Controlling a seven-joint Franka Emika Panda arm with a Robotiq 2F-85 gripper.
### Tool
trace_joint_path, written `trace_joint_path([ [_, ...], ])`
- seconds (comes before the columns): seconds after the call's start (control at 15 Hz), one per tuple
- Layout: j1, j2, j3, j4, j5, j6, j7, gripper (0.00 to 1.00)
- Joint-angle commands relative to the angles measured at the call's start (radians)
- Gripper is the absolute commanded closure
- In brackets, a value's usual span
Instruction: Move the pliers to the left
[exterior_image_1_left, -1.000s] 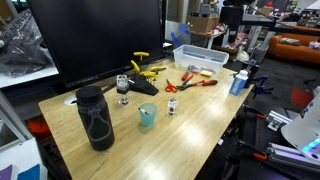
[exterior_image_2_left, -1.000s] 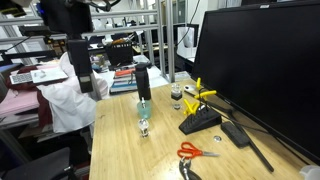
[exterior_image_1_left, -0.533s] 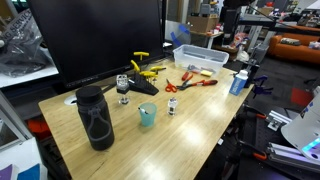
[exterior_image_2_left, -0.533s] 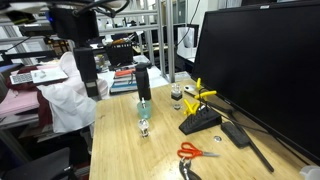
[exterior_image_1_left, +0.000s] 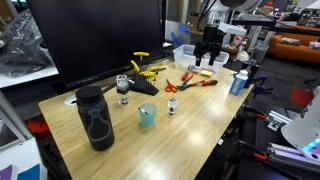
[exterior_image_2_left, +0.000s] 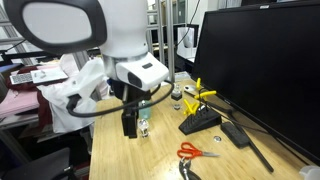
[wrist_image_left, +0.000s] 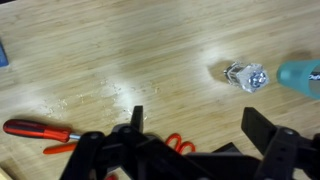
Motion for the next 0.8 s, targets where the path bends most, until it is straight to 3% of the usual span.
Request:
trace_joint_path([
  [0.0,-0.015,0.036,0.012,0.007,0.027,0.026,0.024,0.0],
  [0.73,-0.019,0.066,0.015,0.016,0.031,0.059,0.065,0.0],
])
